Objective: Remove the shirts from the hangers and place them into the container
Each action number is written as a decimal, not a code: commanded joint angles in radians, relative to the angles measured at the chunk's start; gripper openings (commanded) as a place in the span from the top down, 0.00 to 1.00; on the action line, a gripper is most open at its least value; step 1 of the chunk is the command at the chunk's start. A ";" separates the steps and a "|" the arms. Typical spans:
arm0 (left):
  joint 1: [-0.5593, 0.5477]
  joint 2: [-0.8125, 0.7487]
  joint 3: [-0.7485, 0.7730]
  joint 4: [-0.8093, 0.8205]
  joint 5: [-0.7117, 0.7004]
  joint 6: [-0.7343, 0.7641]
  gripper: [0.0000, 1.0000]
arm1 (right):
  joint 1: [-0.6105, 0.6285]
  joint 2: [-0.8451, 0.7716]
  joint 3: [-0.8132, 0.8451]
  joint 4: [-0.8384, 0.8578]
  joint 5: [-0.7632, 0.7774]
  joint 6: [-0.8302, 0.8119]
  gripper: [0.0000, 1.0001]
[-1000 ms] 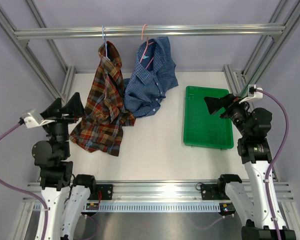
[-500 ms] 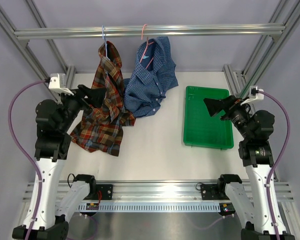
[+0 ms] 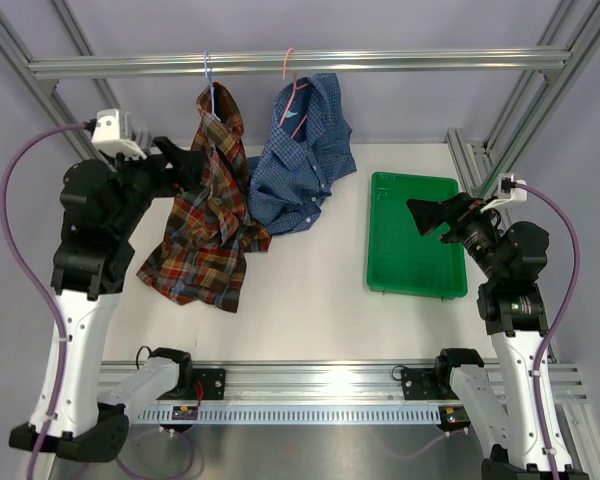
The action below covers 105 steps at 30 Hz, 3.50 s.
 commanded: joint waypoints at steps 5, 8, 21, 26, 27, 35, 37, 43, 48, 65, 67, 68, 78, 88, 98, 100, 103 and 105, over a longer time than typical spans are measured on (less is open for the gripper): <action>-0.228 0.175 0.173 -0.135 -0.343 0.034 0.14 | -0.004 -0.024 0.025 -0.006 0.022 -0.004 0.00; -0.257 0.234 0.234 -0.193 -0.403 0.026 0.16 | -0.004 -0.043 0.039 -0.042 0.042 -0.029 0.01; -0.343 0.240 0.193 -0.236 -0.628 0.028 0.24 | -0.004 -0.080 0.038 -0.068 0.063 -0.046 0.00; -0.343 0.272 0.185 -0.224 -0.615 0.034 0.29 | -0.004 -0.099 0.030 -0.062 0.068 -0.043 0.01; -0.343 0.272 0.173 -0.210 -0.604 0.029 0.32 | -0.004 -0.103 0.030 -0.061 0.068 -0.041 0.01; -0.343 0.315 0.175 -0.211 -0.610 0.026 0.51 | -0.004 -0.118 0.051 -0.092 0.088 -0.066 0.01; -0.343 0.314 0.167 -0.202 -0.607 0.020 0.54 | -0.004 -0.121 0.050 -0.090 0.086 -0.064 0.01; -0.343 0.303 0.167 -0.222 -0.622 0.008 1.00 | -0.004 -0.113 0.045 -0.096 0.083 -0.066 0.00; -0.343 0.260 0.162 -0.214 -0.628 0.014 1.00 | -0.006 -0.110 0.036 -0.085 0.071 -0.058 0.01; -0.281 0.502 0.640 -0.356 -0.540 0.131 1.00 | -0.004 -0.101 0.064 -0.114 0.071 -0.083 0.01; -0.242 0.542 0.697 -0.400 -0.486 0.131 1.00 | -0.006 -0.104 0.065 -0.111 0.071 -0.084 0.01; -0.229 0.566 0.729 -0.420 -0.454 0.128 1.00 | -0.004 -0.106 0.067 -0.111 0.071 -0.083 0.00; -0.135 0.709 0.762 -0.429 -0.314 0.138 1.00 | -0.004 -0.107 0.067 -0.113 0.071 -0.087 0.01; -0.109 0.633 0.551 -0.350 -0.294 0.115 1.00 | -0.004 -0.099 0.071 -0.111 0.068 -0.089 0.00; -0.127 0.298 0.250 -0.323 -0.250 0.079 1.00 | -0.004 -0.084 0.059 -0.105 0.041 -0.078 0.01; -0.136 0.229 0.227 -0.342 -0.245 0.077 1.00 | -0.004 -0.076 0.058 -0.107 0.024 -0.083 0.00; -0.147 0.165 0.221 -0.392 -0.202 0.080 1.00 | -0.004 -0.043 0.067 -0.108 -0.024 -0.083 0.00; -0.167 0.140 0.224 -0.443 -0.153 0.086 1.00 | -0.004 -0.009 0.085 -0.107 -0.070 -0.086 0.00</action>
